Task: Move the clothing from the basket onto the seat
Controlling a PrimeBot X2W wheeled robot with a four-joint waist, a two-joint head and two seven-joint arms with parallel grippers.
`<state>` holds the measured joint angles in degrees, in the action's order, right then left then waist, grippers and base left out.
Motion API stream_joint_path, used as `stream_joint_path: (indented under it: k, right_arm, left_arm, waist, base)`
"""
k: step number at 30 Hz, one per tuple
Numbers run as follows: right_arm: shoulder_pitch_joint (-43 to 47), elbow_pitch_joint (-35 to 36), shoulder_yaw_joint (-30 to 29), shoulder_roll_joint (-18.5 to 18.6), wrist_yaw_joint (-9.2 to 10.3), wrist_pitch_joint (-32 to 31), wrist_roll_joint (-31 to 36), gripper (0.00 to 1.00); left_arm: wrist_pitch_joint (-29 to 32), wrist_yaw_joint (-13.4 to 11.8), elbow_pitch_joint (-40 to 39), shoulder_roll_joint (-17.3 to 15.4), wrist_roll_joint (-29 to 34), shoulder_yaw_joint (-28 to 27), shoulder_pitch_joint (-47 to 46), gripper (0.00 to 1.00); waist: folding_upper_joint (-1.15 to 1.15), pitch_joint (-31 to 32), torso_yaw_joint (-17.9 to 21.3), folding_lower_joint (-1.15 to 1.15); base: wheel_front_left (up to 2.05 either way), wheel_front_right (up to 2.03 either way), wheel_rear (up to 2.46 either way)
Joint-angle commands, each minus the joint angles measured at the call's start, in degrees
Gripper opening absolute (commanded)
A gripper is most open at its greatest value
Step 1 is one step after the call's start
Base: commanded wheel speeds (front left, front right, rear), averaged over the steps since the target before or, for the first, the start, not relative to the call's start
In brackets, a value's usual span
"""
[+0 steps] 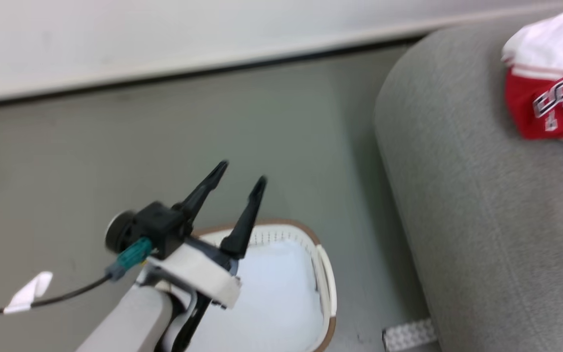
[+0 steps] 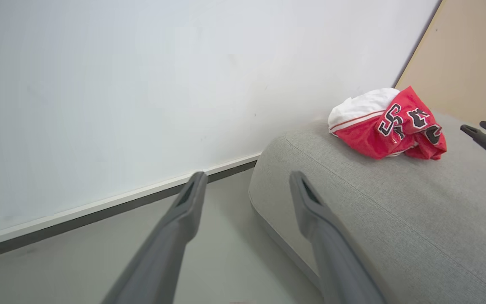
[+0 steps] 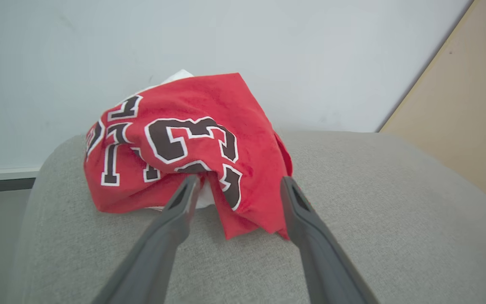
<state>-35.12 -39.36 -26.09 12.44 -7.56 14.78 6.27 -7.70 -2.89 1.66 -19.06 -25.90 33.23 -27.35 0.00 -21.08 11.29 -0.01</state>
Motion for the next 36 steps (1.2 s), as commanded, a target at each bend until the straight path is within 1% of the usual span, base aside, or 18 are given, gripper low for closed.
stream_joint_path:
  k: [1, 4, 5, 10, 16, 19, 21, 26, 29, 36]
  right_arm:
    - [2.72, 1.67, 1.32, 0.42, 0.15, 0.39, -1.26, 1.0]
    - [7.18, 5.63, 5.35, -1.41, 0.15, 0.3, -2.86, 1.0]
    - [9.69, 8.43, 7.8, -2.49, 0.15, 0.31, -4.74, 1.0]
    - [16.13, 14.46, 14.58, -5.46, 0.15, 0.33, -7.84, 1.0]
    - [23.47, 18.72, 21.5, -8.17, 0.15, 0.33, -10.7, 1.0]
    - [26.34, 19.81, 23.33, -8.82, 0.15, 0.34, -11.36, 1.0]
    - [27.96, 20.04, 24.35, -9.35, 0.15, 0.33, -11.74, 1.0]
    - [31.37, 20.36, 25.01, -9.53, 0.15, 0.34, -10.81, 1.0]
    - [33.1, 20.32, 25.27, -9.55, 0.15, 0.33, -11.83, 1.0]
    - [35.13, 19.73, 24.96, -9.58, 0.15, 0.33, -12.72, 1.0]
  left_arm:
    - [-0.99, -0.65, 0.74, -0.4, -0.7, -0.6, 2.06, 1.0]
    - [-2.84, -1.8, 2.13, -0.42, -2.15, -1.59, 5.33, 1.0]
    - [-3.87, -2.72, 3.09, -0.13, -2.53, -2.25, 7.65, 1.0]
    - [-6.29, -5.03, 5.25, 0.33, -3.13, -3.9, 13.16, 1.0]
    - [-7.36, -7.57, 7.28, 0.86, -3.16, -6.87, 19.45, 1.0]
    - [-7.42, -8.14, 7.53, 1.62, -2.69, -9.48, 22.23, 1.0]
    - [-7.45, -7.85, 6.88, 2.57, -1.9, -11.47, 23.98, 1.0]
    - [-7.44, -5.64, 6.85, 4.63, 0.5, -15.57, 27.35, 1.0]
    - [-7.44, -4.74, 7.39, 6.24, 2.05, -17.91, 29.25, 1.0]
    - [-7.46, -1.99, 9.02, 9.54, 4.96, -20.95, 31.76, 1.0]
  waist:
    - [0.0, 6.68, -0.04, 0.01]
    - [0.0, 10.5, -0.71, 0.01]
    - [0.0, 12.86, -1.27, 0.01]
    - [0.0, 17.53, -3.07, 0.01]
    - [0.0, 21.52, -5.01, 0.01]
    - [0.0, 22.9, -5.67, 0.01]
    - [0.0, 23.46, -6.13, 0.01]
    - [0.0, 24.51, -7.29, 0.01]
    - [0.0, 25.08, -7.82, 0.01]
    - [0.0, 25.74, -8.69, 0.01]
  base:
    - [0.0, 0.0, 0.0]
    - [0.0, 0.0, 0.0]
    - [0.0, 0.0, 0.0]
    - [0.0, 0.0, 0.0]
    - [0.0, 0.0, 0.0]
    - [0.0, 0.0, 0.0]
    - [0.0, 0.0, 0.0]
    - [0.0, 0.0, 0.0]
    - [0.0, 0.0, 0.0]
    - [0.0, 0.0, 0.0]
